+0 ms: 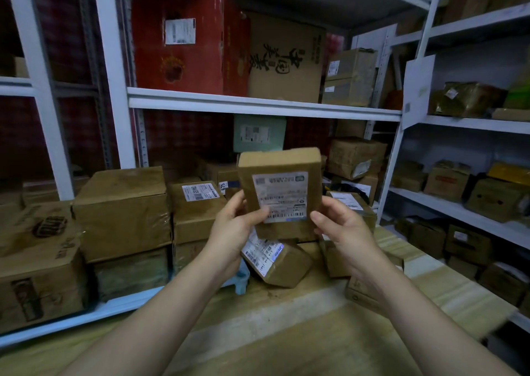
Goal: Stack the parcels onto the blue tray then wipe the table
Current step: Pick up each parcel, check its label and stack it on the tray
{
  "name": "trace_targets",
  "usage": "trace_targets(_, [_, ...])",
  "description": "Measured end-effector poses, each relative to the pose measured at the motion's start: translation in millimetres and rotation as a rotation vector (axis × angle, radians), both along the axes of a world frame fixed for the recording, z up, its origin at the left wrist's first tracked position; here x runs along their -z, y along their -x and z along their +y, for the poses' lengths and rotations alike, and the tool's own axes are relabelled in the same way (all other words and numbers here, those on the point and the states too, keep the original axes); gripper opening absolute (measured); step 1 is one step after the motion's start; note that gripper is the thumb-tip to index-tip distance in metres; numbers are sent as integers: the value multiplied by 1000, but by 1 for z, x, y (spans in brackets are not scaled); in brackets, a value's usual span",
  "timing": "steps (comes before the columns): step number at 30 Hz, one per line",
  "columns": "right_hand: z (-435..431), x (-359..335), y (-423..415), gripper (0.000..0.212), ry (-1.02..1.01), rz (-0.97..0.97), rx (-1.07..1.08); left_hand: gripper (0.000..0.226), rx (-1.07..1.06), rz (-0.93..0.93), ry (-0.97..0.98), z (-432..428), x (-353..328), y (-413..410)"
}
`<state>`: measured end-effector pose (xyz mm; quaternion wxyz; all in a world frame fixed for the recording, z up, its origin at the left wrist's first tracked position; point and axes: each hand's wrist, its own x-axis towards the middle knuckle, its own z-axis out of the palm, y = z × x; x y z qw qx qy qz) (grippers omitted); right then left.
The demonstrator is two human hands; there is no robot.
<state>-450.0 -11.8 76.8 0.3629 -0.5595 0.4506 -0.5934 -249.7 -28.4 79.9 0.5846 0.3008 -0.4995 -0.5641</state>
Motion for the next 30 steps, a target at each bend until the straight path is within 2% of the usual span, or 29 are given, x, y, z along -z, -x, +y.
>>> trace_targets(4, [1, 2, -1, 38, 38, 33, 21, 41, -62, -73, -1, -2, 5, 0])
trace_targets(8, [4, 0, -2, 38, 80, 129, 62, 60, -106, -70, 36, -5, 8, -1])
trace_targets(15, [9, -2, -2, 47, 147, 222, 59, 40, -146, -172, 105, -4, 14, -7])
trace_targets(18, [7, 0, -2, 57, 141, 254, 67, 33, -153, -154, 92, -4, 13, -7])
trace_targets(20, [4, 3, -1, 61, 113, 206, 86, 24, -164, -85, 18, -3, 11, -5])
trace_targets(23, [2, 2, -1, 64, 61, -6, 70, 21, -126, -12, -87, -3, 9, -4])
trace_targets(26, [1, 0, -2, 58, -3, -205, 6, 23, -120, 8, -131, -4, 7, -5])
trace_targets(28, [2, 0, -2, 58, -14, -252, -45, 23, -107, 3, -159, -4, 7, -6])
trace_targets(30, [2, 0, -1, 44, -4, -272, -62, 28, -92, 5, -199, -4, 6, -6])
